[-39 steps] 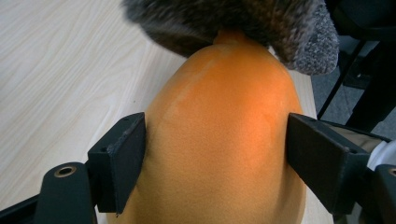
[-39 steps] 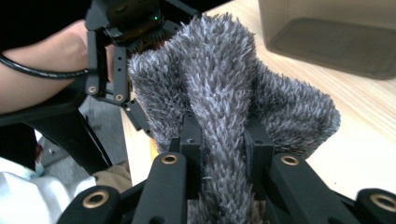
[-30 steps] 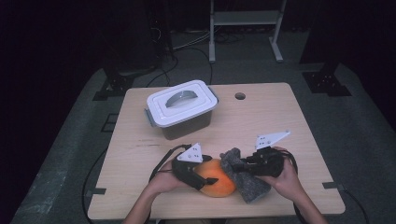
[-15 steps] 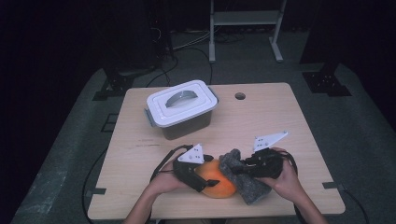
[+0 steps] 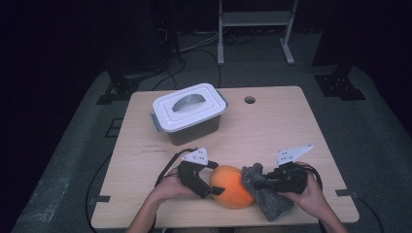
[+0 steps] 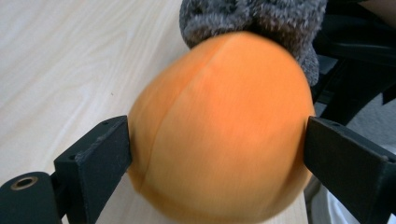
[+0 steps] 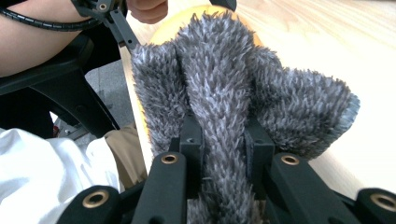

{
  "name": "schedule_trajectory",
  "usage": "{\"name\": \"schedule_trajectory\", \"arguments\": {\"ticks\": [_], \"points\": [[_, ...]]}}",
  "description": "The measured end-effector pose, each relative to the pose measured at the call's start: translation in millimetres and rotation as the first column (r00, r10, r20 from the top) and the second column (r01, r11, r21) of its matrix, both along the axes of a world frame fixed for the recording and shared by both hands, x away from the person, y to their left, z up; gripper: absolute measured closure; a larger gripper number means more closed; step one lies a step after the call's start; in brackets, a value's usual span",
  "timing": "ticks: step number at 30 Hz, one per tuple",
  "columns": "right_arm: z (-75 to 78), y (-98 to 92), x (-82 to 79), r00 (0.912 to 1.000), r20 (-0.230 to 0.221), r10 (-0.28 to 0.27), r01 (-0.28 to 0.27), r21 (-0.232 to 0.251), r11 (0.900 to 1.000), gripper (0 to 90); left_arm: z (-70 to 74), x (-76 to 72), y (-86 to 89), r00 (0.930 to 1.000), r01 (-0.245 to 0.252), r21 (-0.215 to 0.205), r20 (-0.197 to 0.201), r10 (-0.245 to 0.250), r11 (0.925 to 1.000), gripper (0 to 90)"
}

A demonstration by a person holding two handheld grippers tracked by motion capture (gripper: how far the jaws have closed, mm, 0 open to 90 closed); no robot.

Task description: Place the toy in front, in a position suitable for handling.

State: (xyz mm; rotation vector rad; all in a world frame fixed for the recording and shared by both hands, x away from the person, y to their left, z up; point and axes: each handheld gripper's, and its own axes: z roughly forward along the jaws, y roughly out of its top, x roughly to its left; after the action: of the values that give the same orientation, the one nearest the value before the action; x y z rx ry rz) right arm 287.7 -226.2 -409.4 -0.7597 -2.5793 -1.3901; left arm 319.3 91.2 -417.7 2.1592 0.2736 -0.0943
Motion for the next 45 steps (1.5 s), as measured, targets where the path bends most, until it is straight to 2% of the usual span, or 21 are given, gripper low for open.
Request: {"name": "schedule_trajectory", "arguments": {"ticks": [2,4,6,7,8,9,10,11,12,13,15,17,21,24,26,30,32,36,41,42,45], "points": [[-1.7,-2.8,-0.4,1.0,-0.007,-0.003,0.003,0.0,1.0,73.7,-4.6,1.9,-0.9,0.9994,-0.002,-0.009,-0.035,0.002,1.0,8.0],[-1.9,-3.8,-0.5,0.9999,-0.012,-0.006,0.006,-0.001,1.0,73.7,-5.6,1.7,-0.3,0.9993,0.005,-0.015,-0.037,-0.005,0.9999,13.9],[-1.2,-3.5,-0.1,0.9999,-0.011,-0.006,0.006,-0.005,1.0,73.7,-4.1,0.6,0.6,0.9999,0.002,-0.013,-0.014,-0.002,0.9999,26.3],[0.4,-2.9,0.4,0.9999,-0.01,-0.006,0.006,-0.008,1.0,73.8,-1.8,-0.5,1.9,1.0,0.003,-0.015,0.007,-0.003,0.9999,26.3],[6.4,-1.1,1.8,0.9999,0.006,-0.009,0.009,-0.002,1.0,73.9,4.8,-2.8,4.9,0.999,-0.006,-0.026,0.044,0.008,0.9997,34.1],[10.5,0.0,3.1,0.9998,0.02,-0.009,0.009,0.001,1.0,74.0,7.9,-4.3,6.2,0.9978,-0.014,-0.034,0.064,0.016,0.9993,36.0],[10.5,0.0,3.1,0.9998,0.02,-0.009,0.009,0.001,1.0,74.0,7.9,-4.3,6.2,0.9978,-0.014,-0.034,0.064,0.016,0.9993,37.0],[19.2,3.9,5.9,0.9987,0.047,-0.02,0.02,0.005,1.0,74.2,17.8,-8.4,8.1,0.9915,-0.024,-0.032,0.127,0.028,0.9992,37.7],[23.1,6.3,8.1,0.9983,0.055,-0.018,0.017,0.017,1.0,74.2,17.8,-8.4,8.1,0.9915,-0.024,-0.032,0.127,0.028,0.9992,37.9],[26.7,9.7,10.0,0.9982,0.058,-0.016,0.014,0.037,0.999,74.2,22.6,-12.3,5.5,0.9866,-0.016,-0.007,0.162,0.016,0.9999,37.9],[32.0,18.4,13.5,0.9974,0.072,-0.006,0.002,0.055,0.998,74.2,24.4,-15.1,2.8,0.9831,-0.02,0.008,0.182,0.019,0.9998,37.9],[33.0,26.9,14.9,0.996,0.089,0.002,-0.005,0.039,0.999,74.2,25.3,-13.8,6.1,0.9809,-0.031,0.02,0.193,0.027,0.9993,37.9],[21.7,28.2,16.5,0.9976,0.069,-0.005,0.003,0.021,1.0,74.2,32.5,-11.7,18.8,0.9778,-0.063,-0.006,0.2,0.063,0.998,38.9],[7.8,26.9,17.1,0.9994,0.032,-0.009,0.01,-0.011,1.0,74.1,36.8,-12.1,22.0,0.9742,-0.077,-0.008,0.212,0.077,0.997,38.9],[4.9,26.8,17.4,0.9996,0.025,-0.009,0.009,-0.001,1.0,74.2,37.7,-12.5,21.7,0.9736,-0.082,-0.001,0.214,0.08,0.9966,38.8],[13.6,29.1,16.1,0.9985,0.054,-0.012,0.011,0.01,1.0,74.2,36.3,-13.5,16.9,0.9732,-0.082,0.004,0.216,0.079,0.9966,38.0],[26.4,34.4,14.8,0.9955,0.094,-0.002,-0.001,0.035,0.999,74.2,36.1,-14.5,13.5,0.9726,-0.078,0.01,0.221,0.074,0.9969,37.6],[34.3,41.2,15.1,0.993,0.118,0.001,-0.007,0.047,0.999,74.2,36.8,-18.0,7.5,0.9694,-0.072,0.018,0.237,0.065,0.9973,37.6],[23.0,47.1,14.5,0.9941,0.107,0.021,-0.019,-0.013,1.0,74.2,34.1,-17.6,6.0,0.9747,-0.053,0.015,0.218,0.048,0.9985,28.0],[19.0,46.1,13.9,0.9952,0.095,0.025,-0.024,-0.01,1.0,74.3,33.0,-15.3,7.1,0.9806,-0.039,-0.01,0.192,0.04,0.9992,24.6],[9.3,40.1,11.7,0.9973,0.066,0.032,-0.033,0.006,0.999,74.2,29.8,-10.4,9.6,0.9838,-0.058,-0.014,0.169,0.06,0.9982,13.6]]}}
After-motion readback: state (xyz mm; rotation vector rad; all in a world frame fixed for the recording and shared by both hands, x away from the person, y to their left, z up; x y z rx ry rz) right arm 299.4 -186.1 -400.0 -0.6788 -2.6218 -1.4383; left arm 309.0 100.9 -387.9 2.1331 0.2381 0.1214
